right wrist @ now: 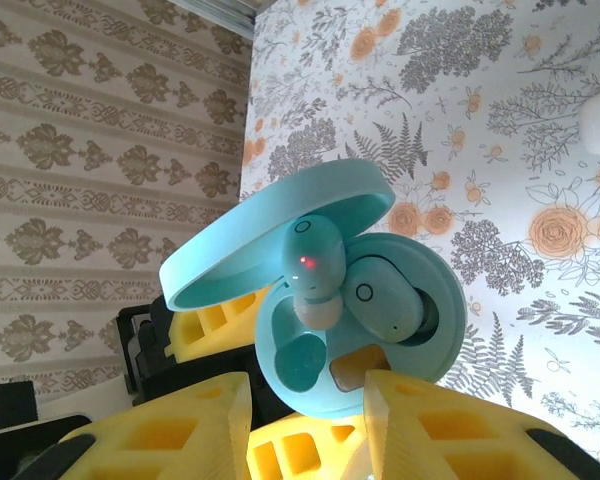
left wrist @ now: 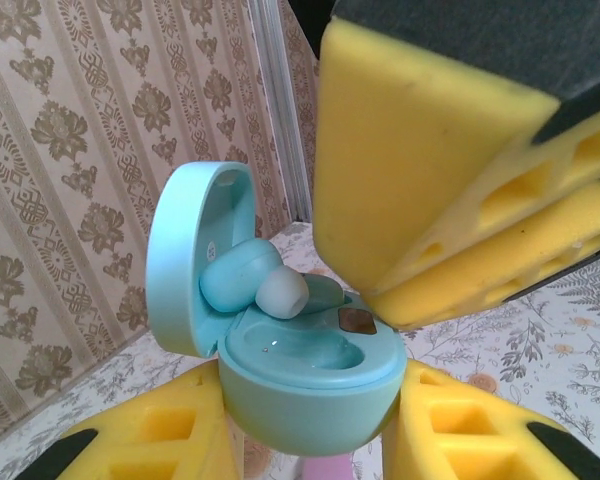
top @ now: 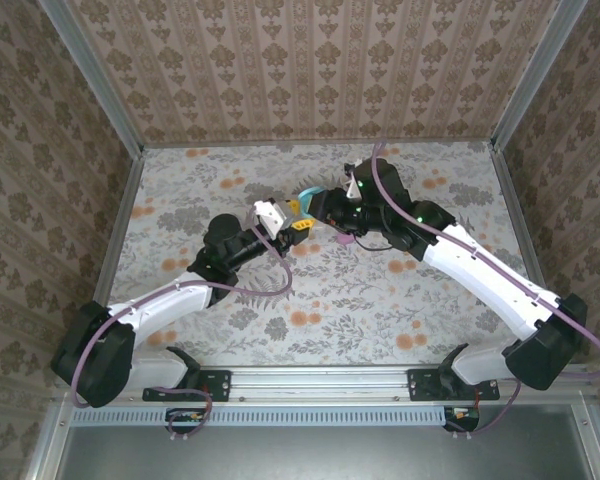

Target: Insert the wireless bluetooth earbuds into the charging case

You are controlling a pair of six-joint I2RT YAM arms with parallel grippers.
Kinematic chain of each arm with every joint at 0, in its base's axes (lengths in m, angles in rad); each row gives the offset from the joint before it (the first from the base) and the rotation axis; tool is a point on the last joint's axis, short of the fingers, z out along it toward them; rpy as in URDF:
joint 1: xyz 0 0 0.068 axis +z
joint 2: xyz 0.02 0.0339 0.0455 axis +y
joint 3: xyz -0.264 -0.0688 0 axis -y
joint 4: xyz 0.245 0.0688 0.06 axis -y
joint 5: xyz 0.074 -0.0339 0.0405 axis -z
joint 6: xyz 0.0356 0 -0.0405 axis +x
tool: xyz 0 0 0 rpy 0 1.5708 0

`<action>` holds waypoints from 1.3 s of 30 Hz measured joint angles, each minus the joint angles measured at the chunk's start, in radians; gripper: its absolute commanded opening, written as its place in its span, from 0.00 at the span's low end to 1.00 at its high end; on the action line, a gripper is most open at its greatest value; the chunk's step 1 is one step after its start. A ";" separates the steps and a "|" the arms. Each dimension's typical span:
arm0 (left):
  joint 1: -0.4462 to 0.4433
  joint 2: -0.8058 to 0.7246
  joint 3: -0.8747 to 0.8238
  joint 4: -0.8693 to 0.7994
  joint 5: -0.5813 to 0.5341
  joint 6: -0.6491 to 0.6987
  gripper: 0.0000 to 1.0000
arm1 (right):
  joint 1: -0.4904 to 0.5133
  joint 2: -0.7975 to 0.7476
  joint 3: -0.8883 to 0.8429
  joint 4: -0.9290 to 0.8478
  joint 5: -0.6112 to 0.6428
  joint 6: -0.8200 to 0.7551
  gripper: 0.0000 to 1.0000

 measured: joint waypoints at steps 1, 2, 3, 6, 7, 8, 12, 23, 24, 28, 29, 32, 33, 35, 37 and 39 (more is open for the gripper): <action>0.000 0.000 0.000 0.005 0.000 -0.001 0.34 | 0.000 -0.003 0.002 -0.003 0.000 -0.011 0.37; 0.000 0.000 0.000 0.010 0.000 -0.003 0.34 | -0.002 -0.004 0.008 -0.012 0.000 -0.022 0.37; 0.000 0.000 0.000 0.015 0.000 -0.005 0.34 | -0.003 -0.004 0.016 -0.021 0.000 -0.030 0.36; 0.000 0.000 0.000 0.034 0.000 -0.011 0.34 | -0.009 -0.004 0.050 -0.055 0.019 -0.078 0.34; 0.000 0.000 0.000 0.039 0.001 -0.014 0.34 | -0.013 -0.004 0.071 -0.079 0.030 -0.101 0.34; 0.000 0.000 0.000 0.045 0.001 -0.016 0.34 | -0.019 -0.004 0.095 -0.106 0.044 -0.123 0.34; 0.000 0.000 0.000 0.052 0.001 -0.023 0.34 | -0.043 0.006 0.206 -0.187 0.081 -0.190 0.35; 0.001 0.002 -0.002 0.042 0.001 -0.026 0.34 | -0.049 0.164 0.347 -0.289 0.089 -0.288 0.33; 0.001 0.004 -0.003 0.041 0.001 -0.027 0.34 | -0.050 0.167 0.348 -0.293 0.088 -0.291 0.32; 0.001 0.005 -0.004 0.037 0.002 -0.030 0.34 | -0.050 0.170 0.349 -0.296 0.070 -0.304 0.32; 0.001 0.005 -0.004 0.037 0.002 -0.030 0.34 | -0.050 0.172 0.351 -0.296 0.066 -0.306 0.32; 0.001 0.005 -0.004 0.037 0.001 -0.033 0.34 | -0.050 0.174 0.352 -0.295 0.050 -0.307 0.33; 0.001 0.005 -0.004 0.037 0.001 -0.033 0.34 | -0.050 0.174 0.352 -0.295 0.046 -0.307 0.33; 0.001 0.005 -0.004 0.037 0.001 -0.034 0.34 | -0.048 0.167 0.340 -0.284 0.044 -0.307 0.34; 0.001 0.005 -0.004 0.037 0.001 -0.035 0.34 | -0.049 0.150 0.312 -0.269 0.043 -0.306 0.35; 0.001 0.005 -0.004 0.042 0.001 -0.038 0.34 | -0.049 0.130 0.290 -0.269 0.043 -0.307 0.35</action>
